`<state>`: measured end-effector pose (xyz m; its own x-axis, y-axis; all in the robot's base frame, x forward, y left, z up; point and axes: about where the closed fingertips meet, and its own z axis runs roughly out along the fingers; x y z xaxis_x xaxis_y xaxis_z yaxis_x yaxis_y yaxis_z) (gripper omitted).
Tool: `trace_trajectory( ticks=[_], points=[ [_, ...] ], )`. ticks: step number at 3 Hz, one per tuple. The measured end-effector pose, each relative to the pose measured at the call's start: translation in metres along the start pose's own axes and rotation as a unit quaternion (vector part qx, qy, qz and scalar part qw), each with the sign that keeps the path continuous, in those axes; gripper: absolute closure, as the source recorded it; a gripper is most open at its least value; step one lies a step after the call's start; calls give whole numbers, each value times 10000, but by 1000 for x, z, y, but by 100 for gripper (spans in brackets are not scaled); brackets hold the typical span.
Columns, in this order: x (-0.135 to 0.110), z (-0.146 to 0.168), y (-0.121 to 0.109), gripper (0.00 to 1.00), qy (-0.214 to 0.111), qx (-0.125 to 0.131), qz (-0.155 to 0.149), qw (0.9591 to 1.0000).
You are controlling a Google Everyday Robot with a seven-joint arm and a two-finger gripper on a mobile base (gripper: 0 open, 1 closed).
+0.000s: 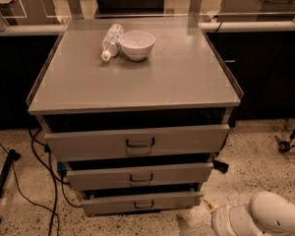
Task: Open bottom drawer
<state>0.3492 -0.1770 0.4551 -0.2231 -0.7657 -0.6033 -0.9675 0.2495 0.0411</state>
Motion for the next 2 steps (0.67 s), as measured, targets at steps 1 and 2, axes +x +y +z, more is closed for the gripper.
trace_trajectory(
  ticks=[1,2],
  points=[
    [0,0,0,0,4,-2,2,10000],
    [9,12,-3,0,57,38,-135,9999]
  ],
)
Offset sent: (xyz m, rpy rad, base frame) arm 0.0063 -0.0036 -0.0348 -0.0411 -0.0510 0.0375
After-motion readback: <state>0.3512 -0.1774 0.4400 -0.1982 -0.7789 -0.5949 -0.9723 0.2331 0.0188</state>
